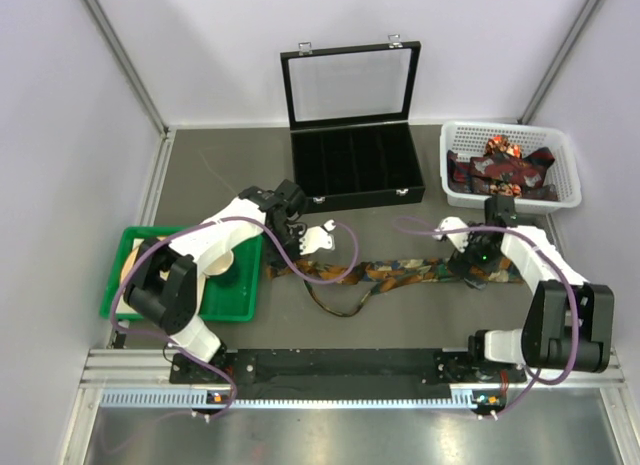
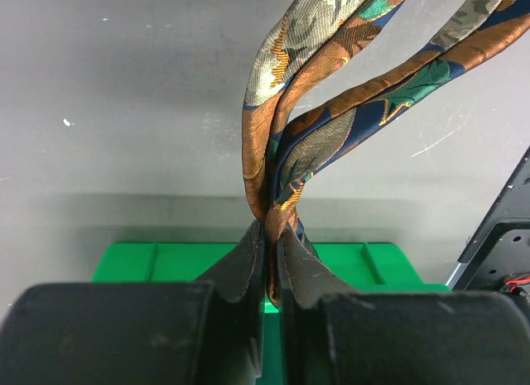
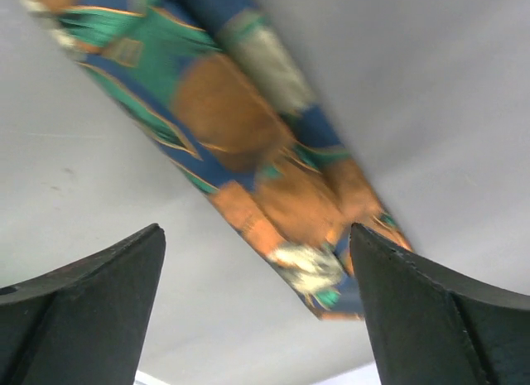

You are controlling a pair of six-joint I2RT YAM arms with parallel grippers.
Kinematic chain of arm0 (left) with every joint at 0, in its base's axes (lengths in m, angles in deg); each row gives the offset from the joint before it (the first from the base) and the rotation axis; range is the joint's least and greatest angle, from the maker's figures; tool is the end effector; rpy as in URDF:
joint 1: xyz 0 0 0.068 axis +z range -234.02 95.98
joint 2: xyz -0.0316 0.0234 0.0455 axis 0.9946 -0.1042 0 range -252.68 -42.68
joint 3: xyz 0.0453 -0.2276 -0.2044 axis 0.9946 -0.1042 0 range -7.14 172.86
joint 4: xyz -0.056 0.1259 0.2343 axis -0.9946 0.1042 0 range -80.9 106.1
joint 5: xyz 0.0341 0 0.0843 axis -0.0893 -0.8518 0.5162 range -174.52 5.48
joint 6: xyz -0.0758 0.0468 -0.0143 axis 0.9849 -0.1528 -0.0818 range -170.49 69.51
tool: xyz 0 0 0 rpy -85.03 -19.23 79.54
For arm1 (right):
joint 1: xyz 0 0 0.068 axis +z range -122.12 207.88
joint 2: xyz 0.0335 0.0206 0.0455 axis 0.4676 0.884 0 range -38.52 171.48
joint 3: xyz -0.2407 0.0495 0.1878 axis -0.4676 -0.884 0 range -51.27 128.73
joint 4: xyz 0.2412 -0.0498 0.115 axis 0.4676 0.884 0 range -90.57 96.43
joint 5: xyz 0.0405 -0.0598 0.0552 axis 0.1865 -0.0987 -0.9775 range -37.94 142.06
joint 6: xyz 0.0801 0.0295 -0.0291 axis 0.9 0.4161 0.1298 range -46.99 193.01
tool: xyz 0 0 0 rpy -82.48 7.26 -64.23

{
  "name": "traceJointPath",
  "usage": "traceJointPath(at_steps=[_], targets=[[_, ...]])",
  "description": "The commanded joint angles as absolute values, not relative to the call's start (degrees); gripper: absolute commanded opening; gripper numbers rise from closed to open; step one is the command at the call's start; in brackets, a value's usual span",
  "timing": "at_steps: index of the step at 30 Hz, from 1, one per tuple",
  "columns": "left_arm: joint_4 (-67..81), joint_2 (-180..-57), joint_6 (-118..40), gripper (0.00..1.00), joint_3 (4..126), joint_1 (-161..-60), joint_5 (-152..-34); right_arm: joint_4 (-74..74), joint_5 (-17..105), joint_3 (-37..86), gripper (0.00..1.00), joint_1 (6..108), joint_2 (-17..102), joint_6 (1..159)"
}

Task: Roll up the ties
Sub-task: Flatten out the tie at the center of the board.

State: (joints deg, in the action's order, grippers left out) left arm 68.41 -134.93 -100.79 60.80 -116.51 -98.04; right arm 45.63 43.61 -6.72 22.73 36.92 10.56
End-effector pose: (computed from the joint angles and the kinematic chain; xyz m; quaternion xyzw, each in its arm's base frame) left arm 0.2486 -0.1807 0.2125 0.6605 0.7395 -0.1076 0.0728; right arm 0.2292 -0.0089 0.1756 -0.4825 0.8656 -0.0016 0.1339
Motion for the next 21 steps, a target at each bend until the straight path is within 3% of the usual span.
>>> traceJointPath(at_steps=[1, 5, 6, 8, 10, 11, 19, 21], targets=[[70.1, -135.31, -101.38, 0.11, 63.43, -116.27, -100.87, 42.42, 42.83, -9.69, 0.89, 25.94, 37.41, 7.01], [70.54, -135.14, -101.47, 0.14, 63.61, -116.01, -101.05, 39.09, 44.58, -10.49, 0.74, 26.47, 42.59, 5.87], [70.45, -135.05, -101.47, 0.15, 63.35, -115.83, -101.13, 38.38, 45.46, -11.19, 0.64, 26.47, 44.43, 5.6], [70.45, -134.88, -101.64, 0.15, 63.26, -115.31, -101.48, 37.32, 46.43, -11.63, 0.54, 26.12, 45.85, 4.72], [70.45, -134.79, -101.9, 0.15, 63.35, -114.35, -101.75, 37.49, 46.52, -11.63, 0.22, 25.16, 46.46, 4.2], [70.54, -134.96, -102.17, 0.16, 63.52, -114.16, -101.92, 37.58, 46.78, -11.55, 0.0, 24.72, 46.47, 4.11], [71.68, -138.39, -101.82, 0.16, 67.3, -113.72, -102.8, 38.19, 50.29, -9.7, 0.0, 11.55, 44.45, -4.49], [72.38, -140.06, -101.56, 0.2, 68.88, -113.72, -103.94, 38.19, 51.18, -9.26, 0.0, 7.41, 43.57, -6.78]])
